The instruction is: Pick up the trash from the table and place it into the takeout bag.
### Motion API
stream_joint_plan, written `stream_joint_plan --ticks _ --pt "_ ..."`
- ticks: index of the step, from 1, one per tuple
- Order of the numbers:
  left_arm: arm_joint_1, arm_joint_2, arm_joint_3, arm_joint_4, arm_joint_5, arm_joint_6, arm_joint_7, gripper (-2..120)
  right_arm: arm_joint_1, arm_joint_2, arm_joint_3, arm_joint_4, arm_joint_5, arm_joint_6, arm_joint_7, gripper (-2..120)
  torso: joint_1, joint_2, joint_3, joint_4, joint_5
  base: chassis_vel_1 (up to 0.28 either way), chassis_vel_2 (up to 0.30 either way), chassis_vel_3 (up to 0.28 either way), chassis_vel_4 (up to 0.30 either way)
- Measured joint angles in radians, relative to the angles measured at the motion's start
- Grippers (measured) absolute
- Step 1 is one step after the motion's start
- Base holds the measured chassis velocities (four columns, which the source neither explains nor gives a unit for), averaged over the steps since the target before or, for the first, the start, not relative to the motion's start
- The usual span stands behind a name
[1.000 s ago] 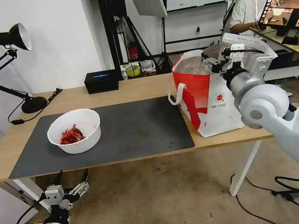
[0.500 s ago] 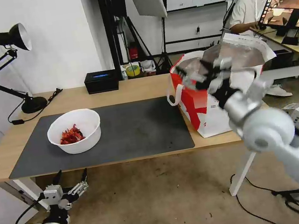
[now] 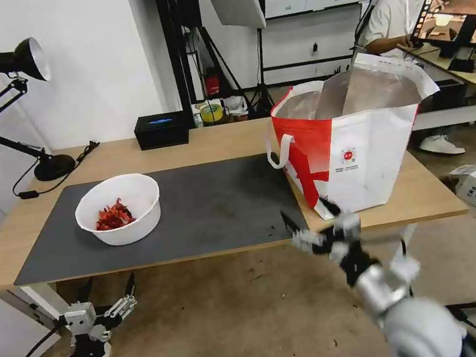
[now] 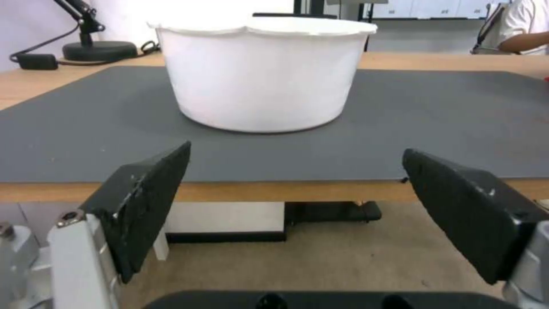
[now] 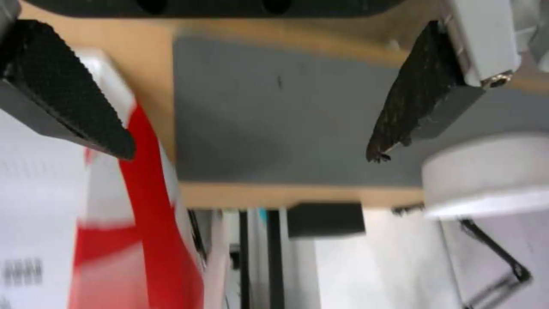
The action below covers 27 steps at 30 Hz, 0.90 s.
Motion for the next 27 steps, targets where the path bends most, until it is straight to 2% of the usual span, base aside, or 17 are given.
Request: stream_joint_plan --ticks 5,11,21,25,27 --pt "0.001 0.001 0.0 0.0 -0.001 -0.003 0.001 100 -0.047 0.039 0.003 -0.034 -0.066 0.038 0.002 100 0.0 0.0 0.0 0.0003 -0.0001 0.0 0.0 0.0 0.0" --pt "0.0 -0.001 -0.001 0.003 -0.003 -0.003 0.001 100 -0.053 0.05 0.0 -0.062 -0.098 0.043 0.011 100 0.0 0.0 0.0 0.0003 -0.0001 0.0 0.0 0.0 0.0" --pt "-0.006 0.009 -0.015 0.007 -0.015 0.0 0.0 100 -0.05 0.048 -0.004 -0.066 -0.092 0.043 0.008 100 0.0 0.0 0.0 0.0005 -0.0001 0.0 0.0 0.0 0.0" --pt "-0.039 0.06 -0.043 -0.024 -0.084 0.047 -0.04 100 -0.048 0.047 -0.004 -0.066 -0.09 0.042 0.008 100 0.0 0.0 0.0 0.0006 -0.0001 0.0 0.0 0.0 0.0" --pt "-0.089 0.135 -0.065 -0.053 -0.166 0.116 -0.094 100 -0.047 0.047 -0.005 -0.066 -0.089 0.042 0.008 100 0.0 0.0 0.0 0.0003 0.0001 0.0 0.0 0.0 0.0"
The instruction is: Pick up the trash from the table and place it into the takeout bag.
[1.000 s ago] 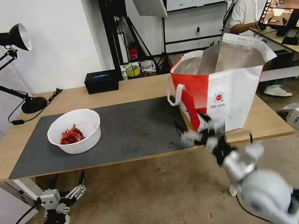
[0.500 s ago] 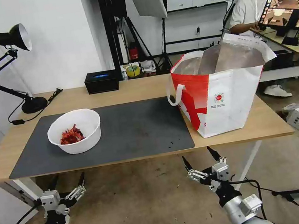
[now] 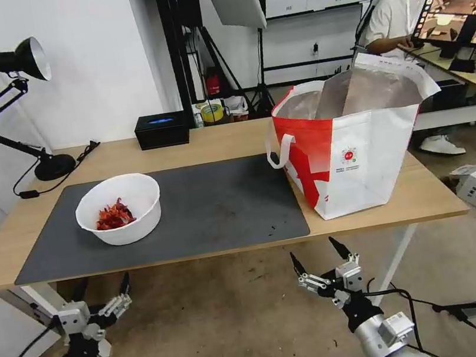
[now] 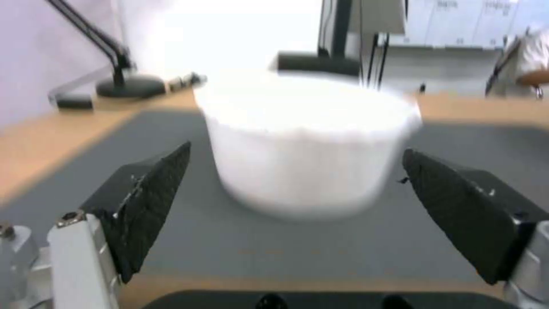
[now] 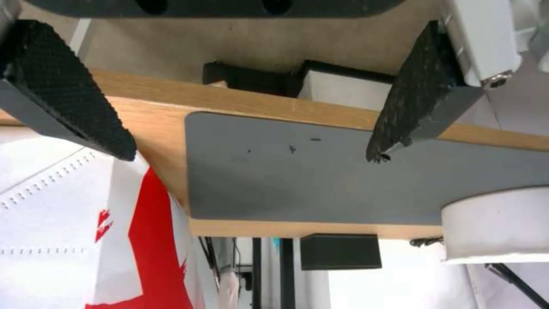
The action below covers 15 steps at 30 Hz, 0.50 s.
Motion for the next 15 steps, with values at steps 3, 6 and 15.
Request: stream_joint_plan --ticks 3,6,15 --pt "-0.053 0.086 -0.008 -0.007 -0.094 0.059 -0.06 100 0.0 0.0 0.0 0.0 0.001 -0.001 0.0 100 0.0 0.0 0.0 -0.0001 -0.0003 0.0 0.0 0.0 0.0" --pt "-0.107 0.203 -0.018 -0.003 -0.209 0.118 -0.128 100 0.001 0.0 -0.001 0.001 0.002 -0.001 0.0 100 0.0 0.0 0.0 -0.0003 0.0 0.0 0.0 0.0 0.0" --pt "-0.272 0.507 0.018 0.104 -0.637 0.343 -0.259 100 0.002 -0.001 -0.001 0.001 0.003 -0.003 0.0 100 0.0 0.0 0.0 0.0003 -0.0003 0.0 0.0 0.0 0.0"
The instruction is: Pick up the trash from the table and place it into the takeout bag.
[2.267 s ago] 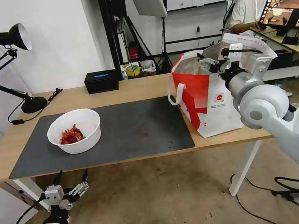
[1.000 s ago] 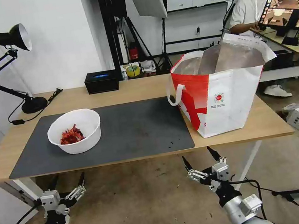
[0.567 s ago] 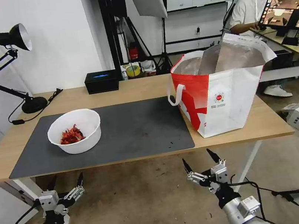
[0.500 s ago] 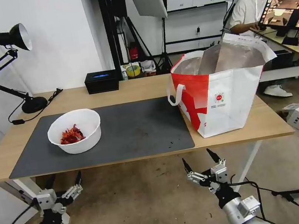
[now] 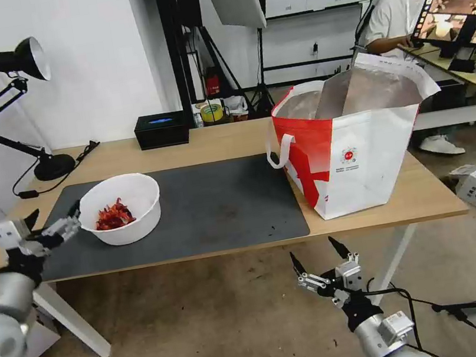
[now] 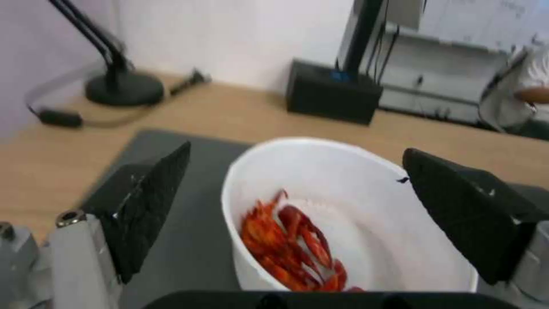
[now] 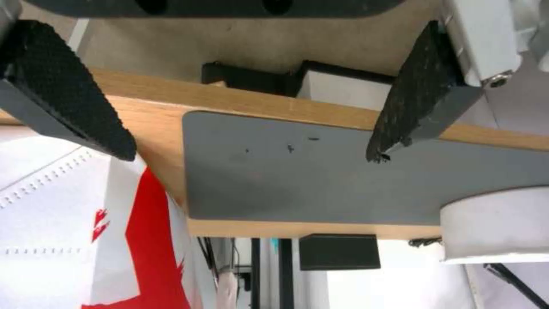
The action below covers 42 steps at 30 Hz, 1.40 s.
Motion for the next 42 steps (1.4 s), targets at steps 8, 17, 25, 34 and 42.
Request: stream_joint_plan --ticks 8,17,25,34,42 --pt "-0.261 0.154 0.152 0.163 -0.263 0.337 -0.112 100 0.0 0.0 0.0 0.001 0.001 -0.001 0.0 100 0.0 0.0 0.0 -0.0004 0.0001 0.0 0.0 0.0 0.0" --pt "-0.449 0.185 0.349 0.288 -0.311 0.38 -0.188 100 0.001 -0.001 0.0 0.001 0.001 -0.001 0.001 100 0.0 0.0 0.0 -0.0003 0.0001 0.0 0.0 0.0 0.0" --pt "-0.57 0.17 0.497 0.366 -0.325 0.374 -0.192 100 0.001 -0.001 0.0 0.001 0.001 -0.001 0.001 100 0.0 0.0 0.0 -0.0004 0.0002 0.0 0.0 0.0 0.0" --pt "-0.627 0.163 0.59 0.421 -0.327 0.369 -0.192 99 0.001 -0.001 0.0 0.001 0.001 -0.001 0.001 100 0.0 0.0 0.0 -0.0004 0.0001 0.0 0.0 0.0 0.0" --pt "-0.655 0.168 0.636 0.434 -0.325 0.367 -0.192 75 0.001 -0.001 0.0 0.001 0.002 -0.001 0.001 100 0.0 0.0 0.0 -0.0004 0.0002 0.0 0.0 0.0 0.0"
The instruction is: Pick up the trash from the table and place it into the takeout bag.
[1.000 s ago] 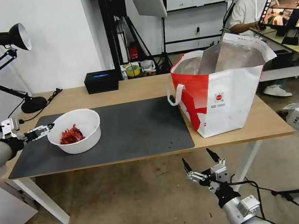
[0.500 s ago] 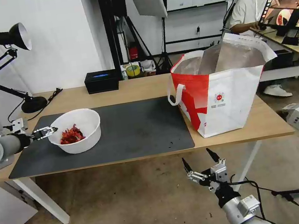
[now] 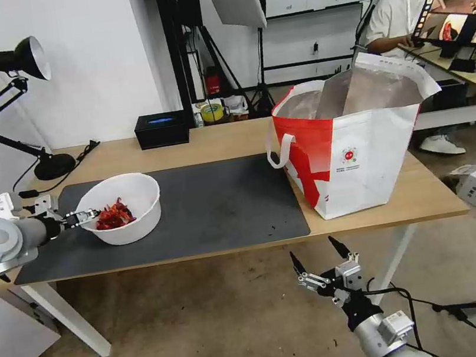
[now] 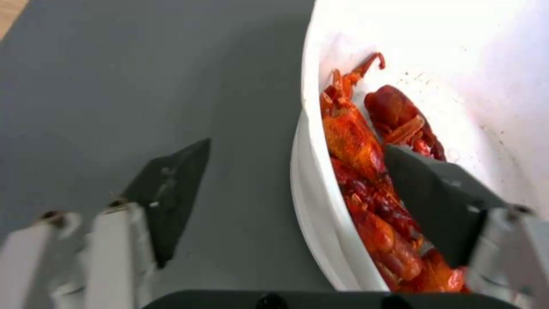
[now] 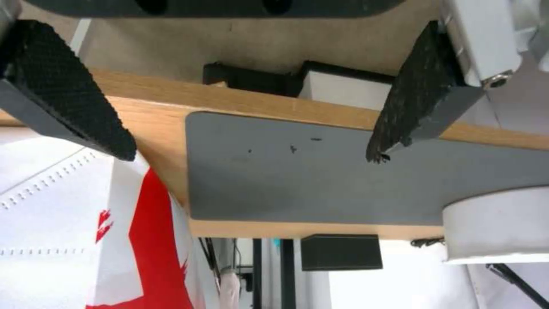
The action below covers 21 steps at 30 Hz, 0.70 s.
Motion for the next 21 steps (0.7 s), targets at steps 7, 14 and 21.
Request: stream_joint_plan --ticks 7,14,21 --pt "-0.01 0.007 0.023 0.004 -0.001 -0.001 0.003 50 0.0 0.0 0.0 0.0 0.0 0.0 0.0 100 0.0 0.0 0.0 -0.0001 0.0 0.0 0.0 0.0 0.0" --pt "-0.007 0.017 0.032 0.007 -0.001 -0.001 0.025 27 0.0 0.0 0.0 0.0 0.0 0.0 0.0 100 0.0 0.0 0.0 0.0001 0.0 0.0 0.0 0.0 0.0" --pt "-0.006 0.016 0.033 -0.006 -0.006 -0.002 0.029 1 0.0 0.0 0.0 0.0 0.0 0.0 0.0 100 0.0 0.0 0.0 0.0001 0.0001 0.0 0.0 0.0 0.0"
